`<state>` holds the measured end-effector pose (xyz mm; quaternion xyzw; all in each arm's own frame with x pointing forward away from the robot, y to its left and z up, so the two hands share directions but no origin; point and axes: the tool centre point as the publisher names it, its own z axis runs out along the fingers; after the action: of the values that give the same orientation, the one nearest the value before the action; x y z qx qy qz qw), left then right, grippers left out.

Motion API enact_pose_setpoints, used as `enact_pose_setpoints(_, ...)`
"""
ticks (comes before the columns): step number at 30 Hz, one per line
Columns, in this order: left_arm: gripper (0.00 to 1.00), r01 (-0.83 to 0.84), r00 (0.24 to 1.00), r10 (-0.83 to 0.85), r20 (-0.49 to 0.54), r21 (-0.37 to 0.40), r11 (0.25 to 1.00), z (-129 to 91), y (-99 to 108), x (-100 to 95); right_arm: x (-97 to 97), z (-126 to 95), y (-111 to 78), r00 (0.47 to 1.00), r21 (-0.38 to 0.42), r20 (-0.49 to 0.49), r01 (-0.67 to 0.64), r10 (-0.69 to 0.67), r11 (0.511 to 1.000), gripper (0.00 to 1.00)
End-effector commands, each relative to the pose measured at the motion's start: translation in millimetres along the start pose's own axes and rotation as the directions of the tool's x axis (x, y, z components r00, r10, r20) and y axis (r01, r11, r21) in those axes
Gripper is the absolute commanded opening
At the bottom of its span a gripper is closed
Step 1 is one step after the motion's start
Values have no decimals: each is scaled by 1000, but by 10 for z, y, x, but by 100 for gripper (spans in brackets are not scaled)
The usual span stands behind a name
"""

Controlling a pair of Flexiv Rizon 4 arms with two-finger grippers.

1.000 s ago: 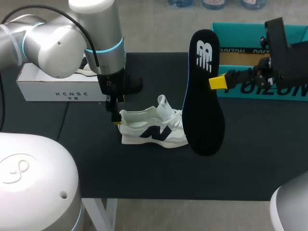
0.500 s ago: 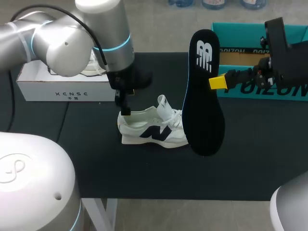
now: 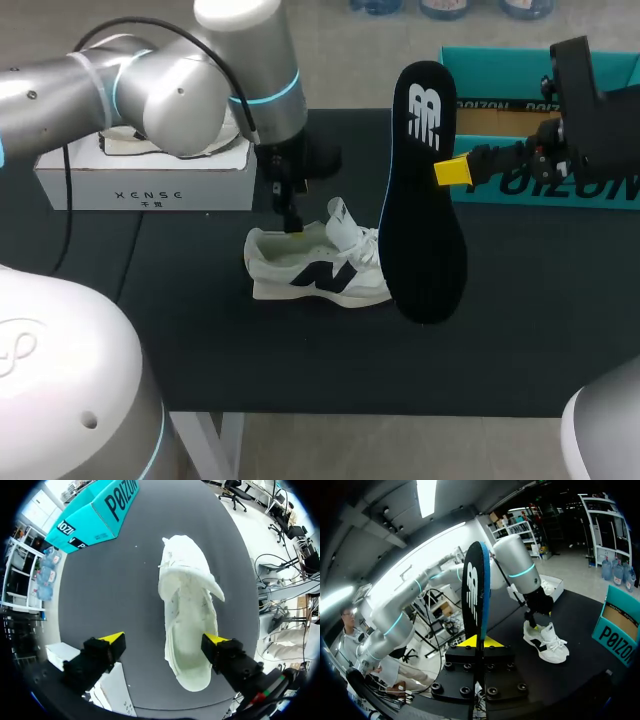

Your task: Take the shoe out of the shoebox, open the shoe tongue, remove and reinsert the insole, then place the shoe into the shoebox

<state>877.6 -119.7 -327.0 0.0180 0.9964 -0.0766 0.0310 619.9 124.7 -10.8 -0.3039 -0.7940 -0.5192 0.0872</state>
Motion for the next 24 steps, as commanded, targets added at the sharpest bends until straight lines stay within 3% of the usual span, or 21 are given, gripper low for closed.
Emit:
enact_pose_setpoints(1, 100, -17, 999, 16, -43, -2, 1000, 220, -145, -102, -13, 32, 31, 1000, 5, -2, -2, 2, 1000, 0)
enact_pose_setpoints(9, 96, -40, 997, 40, -59, -1, 999, 425, -228, -129, -13, 32, 31, 1000, 5, -2, -2, 2, 1000, 0)
enact_pose_setpoints(12, 77, -36, 997, 36, -68, 3, 999, 476, -244, -141, -13, 32, 31, 1000, 5, -2, -2, 2, 1000, 0)
enact_pose_setpoints(13, 48, -35, 997, 35, -75, 7, 999, 500, -248, -144, -13, 32, 31, 1000, 5, -2, -2, 2, 1000, 0)
enact_pose_setpoints(14, 44, -35, 996, 36, -77, 8, 999, 509, -252, -144, -13, 32, 31, 1000, 5, -2, -2, 2, 1000, 0)
enact_pose_setpoints(16, 0, -53, 995, 54, -86, 14, 999, 526, -283, -131, -13, 32, 31, 1000, 5, -2, -2, 2, 1000, 0)
enact_pose_setpoints(24, 0, -133, 985, 136, -103, 36, 990, 494, -351, -64, -13, 32, 31, 1000, 5, -2, -2, 2, 1000, 0)
